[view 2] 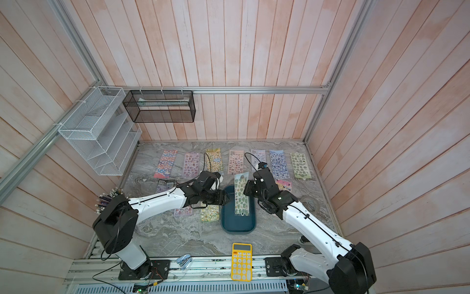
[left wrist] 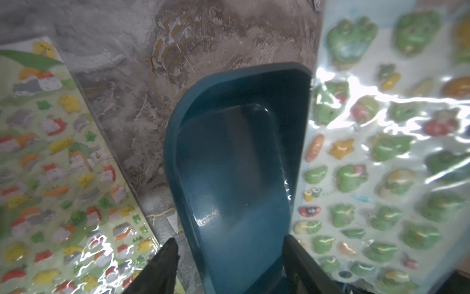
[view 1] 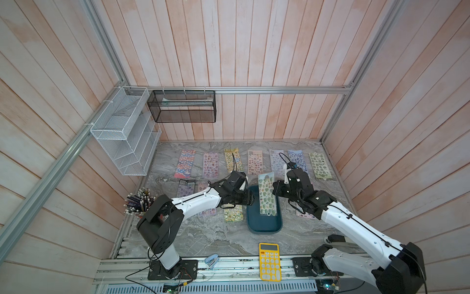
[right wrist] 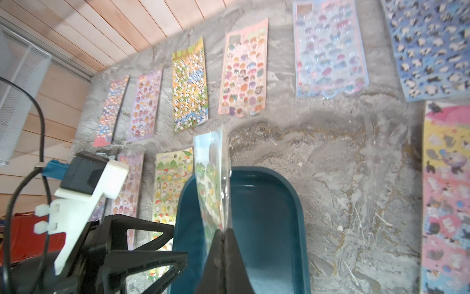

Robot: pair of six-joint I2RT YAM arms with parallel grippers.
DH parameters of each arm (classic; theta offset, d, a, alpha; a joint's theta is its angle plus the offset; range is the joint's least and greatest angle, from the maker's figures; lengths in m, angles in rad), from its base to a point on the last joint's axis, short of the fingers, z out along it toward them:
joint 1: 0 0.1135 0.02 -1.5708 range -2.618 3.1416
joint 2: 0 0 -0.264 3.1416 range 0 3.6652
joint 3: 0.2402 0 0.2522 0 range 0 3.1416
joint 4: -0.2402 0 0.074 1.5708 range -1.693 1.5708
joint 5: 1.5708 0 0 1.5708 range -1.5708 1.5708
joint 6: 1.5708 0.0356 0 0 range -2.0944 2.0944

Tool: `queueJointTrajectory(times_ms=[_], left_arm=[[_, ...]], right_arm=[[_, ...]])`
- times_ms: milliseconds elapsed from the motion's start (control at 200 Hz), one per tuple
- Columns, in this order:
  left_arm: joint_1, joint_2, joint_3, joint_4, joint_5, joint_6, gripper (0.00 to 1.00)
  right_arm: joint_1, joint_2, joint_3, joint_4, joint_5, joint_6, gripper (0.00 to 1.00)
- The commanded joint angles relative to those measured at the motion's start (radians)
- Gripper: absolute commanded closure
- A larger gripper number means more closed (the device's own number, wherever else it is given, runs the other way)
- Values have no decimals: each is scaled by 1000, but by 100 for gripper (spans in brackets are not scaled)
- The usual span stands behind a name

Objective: Take the stickers out of the storage box
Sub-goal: Pick up the sticker from the storage box.

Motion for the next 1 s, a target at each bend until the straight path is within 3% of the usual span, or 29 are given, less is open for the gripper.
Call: queueJointTrajectory(times_ms=[0,120,245,440,615,815,935,970,995], left_arm=[[43,-109,30,20,15,-4,30],[82,-225,-29,145,96,-26,27],[90,-316,-68,287,176,-41,19],[81,-283,-22,364,306,-53,16],[72,-228,30,328,288,-30,16],[57,-173,75,352,314,-45,15],[38,-147,107,390,357,-58,26],[37,-145,109,405,373,-66,36],[38,-143,110,412,382,-72,50]], right_arm=[[-31,-37,43,-64,-15,-54,100],[-107,-64,68,-60,-133,-95,100],[-238,-68,85,-19,-376,-136,100],[-335,-26,104,63,-698,-139,100],[-382,-29,70,174,-856,-80,100],[-396,-22,33,269,-953,-18,100],[-398,-17,22,286,-957,-8,100],[-398,-16,20,287,-957,-8,100],[-398,-15,19,289,-958,-8,100]])
